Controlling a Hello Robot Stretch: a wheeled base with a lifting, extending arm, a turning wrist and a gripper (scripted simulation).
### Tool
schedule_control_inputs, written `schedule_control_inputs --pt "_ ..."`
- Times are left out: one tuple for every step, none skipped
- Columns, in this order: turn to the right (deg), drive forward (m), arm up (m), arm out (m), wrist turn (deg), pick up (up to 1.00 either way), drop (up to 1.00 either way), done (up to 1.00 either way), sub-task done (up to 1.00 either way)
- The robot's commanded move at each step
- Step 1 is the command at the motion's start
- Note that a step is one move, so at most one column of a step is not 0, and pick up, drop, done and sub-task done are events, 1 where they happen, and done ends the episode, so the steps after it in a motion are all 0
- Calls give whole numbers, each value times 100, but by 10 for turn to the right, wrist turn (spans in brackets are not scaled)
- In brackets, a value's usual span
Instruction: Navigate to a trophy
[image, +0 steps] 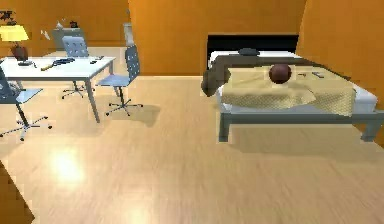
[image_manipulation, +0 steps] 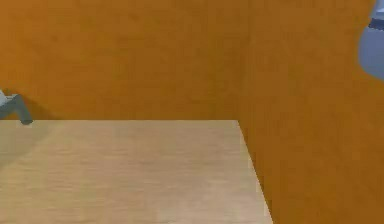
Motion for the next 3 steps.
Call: schedule_control_inputs --pt "-180 0 0 0 0 0 0 0 0" --pt "0 100 0 0 0 0 0 0 0" --pt "0 40 0 0 0 0 0 0 0"
